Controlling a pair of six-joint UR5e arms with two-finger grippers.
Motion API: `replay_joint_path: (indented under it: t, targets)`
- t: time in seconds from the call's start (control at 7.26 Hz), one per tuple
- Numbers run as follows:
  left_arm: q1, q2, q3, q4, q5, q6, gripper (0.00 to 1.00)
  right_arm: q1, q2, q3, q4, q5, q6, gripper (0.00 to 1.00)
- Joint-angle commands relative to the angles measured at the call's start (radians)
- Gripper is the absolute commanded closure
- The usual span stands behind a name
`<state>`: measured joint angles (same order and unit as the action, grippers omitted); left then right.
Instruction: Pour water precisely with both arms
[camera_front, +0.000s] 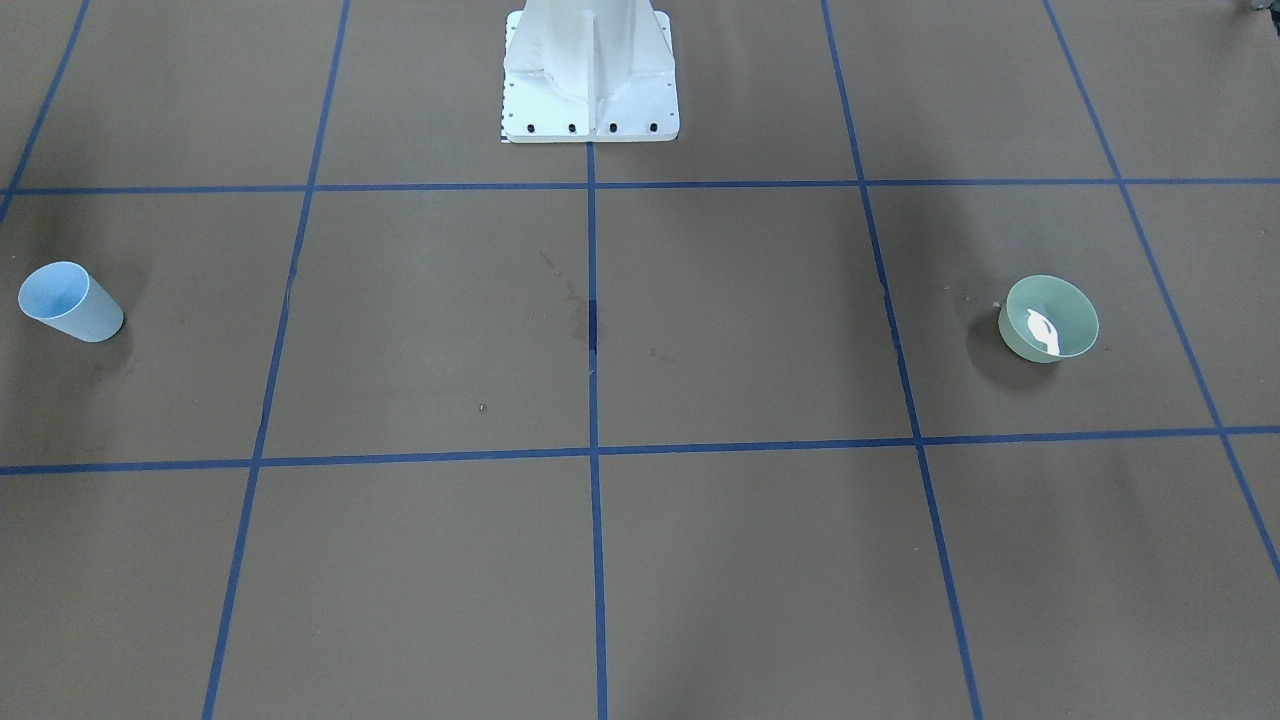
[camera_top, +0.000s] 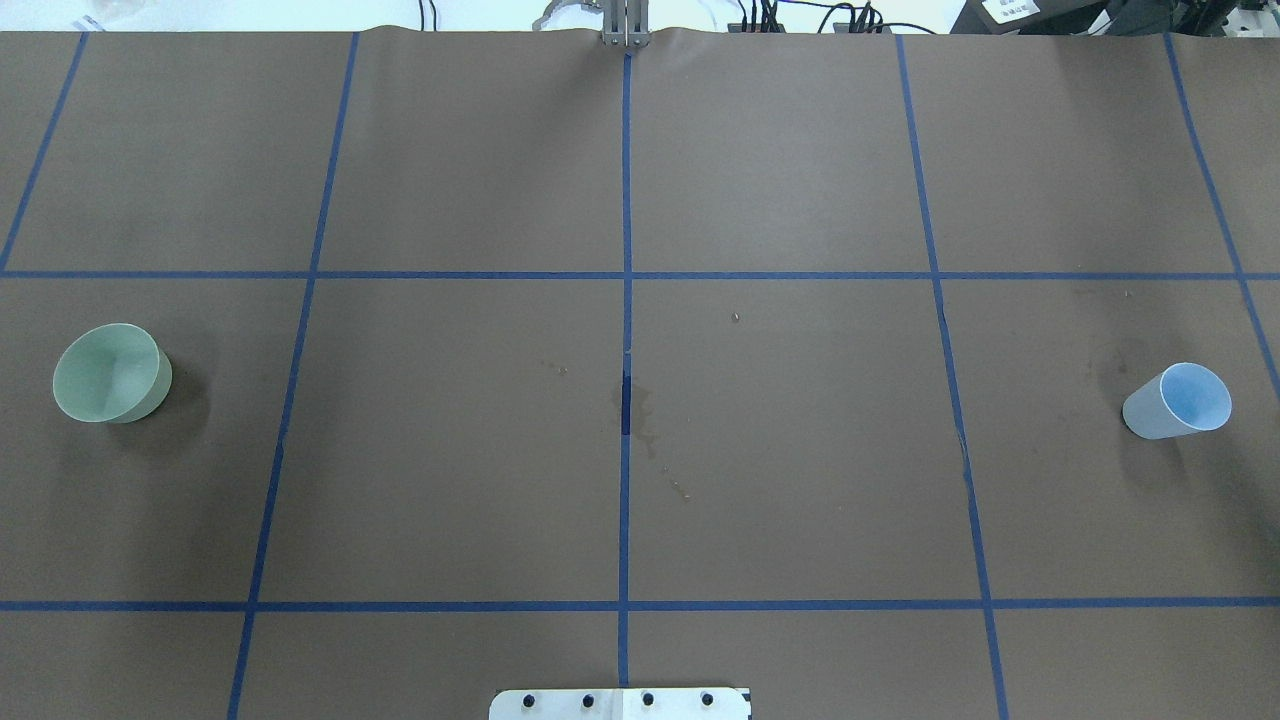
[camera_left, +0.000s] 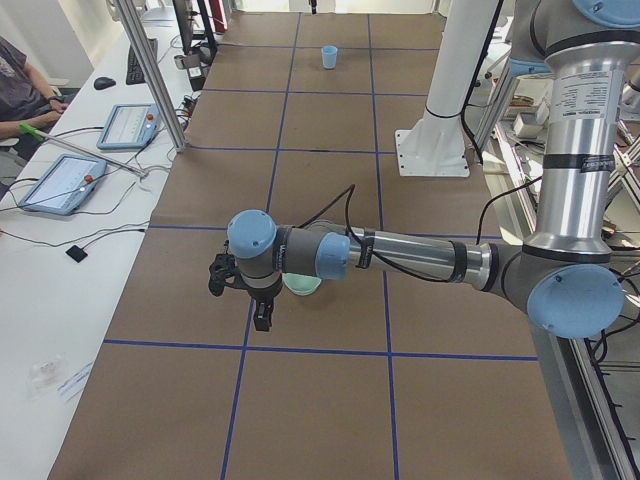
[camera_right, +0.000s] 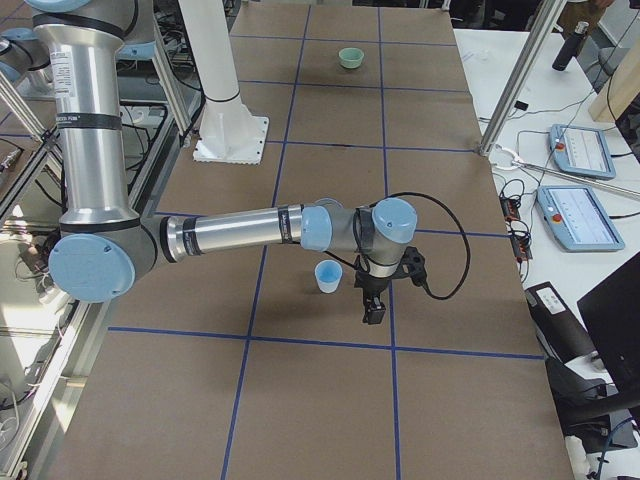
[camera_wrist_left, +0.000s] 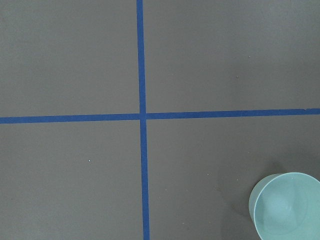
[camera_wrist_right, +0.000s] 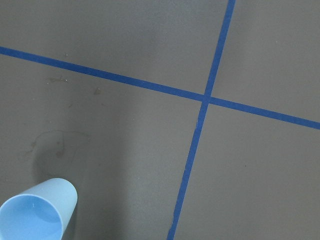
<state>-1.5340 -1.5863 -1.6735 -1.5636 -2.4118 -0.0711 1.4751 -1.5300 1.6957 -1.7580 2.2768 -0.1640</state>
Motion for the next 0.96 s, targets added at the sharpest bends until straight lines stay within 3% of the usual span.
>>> replay_joint_path:
  t: [0.0, 0.83]
  targets:
    - [0.0, 0.005, 0.001, -0.004, 0.0, 0.001, 0.0, -0.001, 0.001, -0.004, 0.0, -0.017, 0.0, 0.0]
    - [0.0, 0.014, -0.026, -0.006, 0.002, 0.001, 0.0, -0.001, -0.007, -0.002, -0.001, -0.016, 0.001, 0.0]
